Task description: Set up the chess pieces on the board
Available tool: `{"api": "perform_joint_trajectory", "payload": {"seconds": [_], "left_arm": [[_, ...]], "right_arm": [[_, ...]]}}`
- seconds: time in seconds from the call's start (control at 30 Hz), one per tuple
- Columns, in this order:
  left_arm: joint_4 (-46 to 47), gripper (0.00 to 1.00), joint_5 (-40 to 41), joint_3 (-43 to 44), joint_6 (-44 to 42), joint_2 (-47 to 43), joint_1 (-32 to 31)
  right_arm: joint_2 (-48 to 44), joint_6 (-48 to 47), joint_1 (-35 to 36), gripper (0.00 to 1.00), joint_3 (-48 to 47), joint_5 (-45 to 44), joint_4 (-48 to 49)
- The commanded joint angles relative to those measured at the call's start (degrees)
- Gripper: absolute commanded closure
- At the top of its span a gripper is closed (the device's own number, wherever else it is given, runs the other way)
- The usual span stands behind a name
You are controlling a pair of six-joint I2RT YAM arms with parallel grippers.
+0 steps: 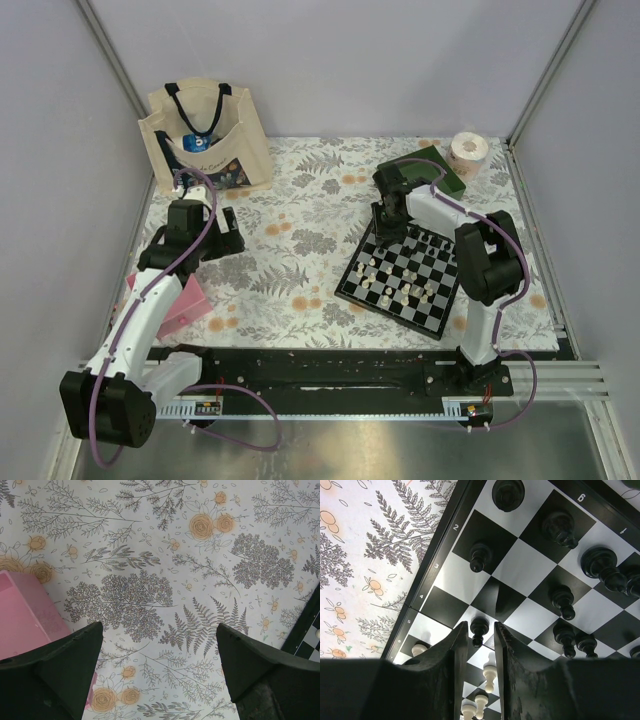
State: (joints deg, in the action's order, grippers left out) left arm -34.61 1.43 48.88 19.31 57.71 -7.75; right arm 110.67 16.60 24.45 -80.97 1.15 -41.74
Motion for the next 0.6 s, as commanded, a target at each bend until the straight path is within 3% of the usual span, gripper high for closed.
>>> {"api": "perform_joint_trajectory", "payload": {"seconds": [0.0, 0.57], "left_arm": [[1.4, 0.01, -0.8, 2.2, -0.2, -1.8, 0.3], [1.4, 0.01, -1.1, 2.0, -0.2, -1.8, 0.2]], "right_arm": [[0.3, 0.3, 0.7, 0.65, -1.6, 0.4, -0.1], [0.3, -0.5, 0.7, 0.74, -1.2, 0.9, -0.8]]}}
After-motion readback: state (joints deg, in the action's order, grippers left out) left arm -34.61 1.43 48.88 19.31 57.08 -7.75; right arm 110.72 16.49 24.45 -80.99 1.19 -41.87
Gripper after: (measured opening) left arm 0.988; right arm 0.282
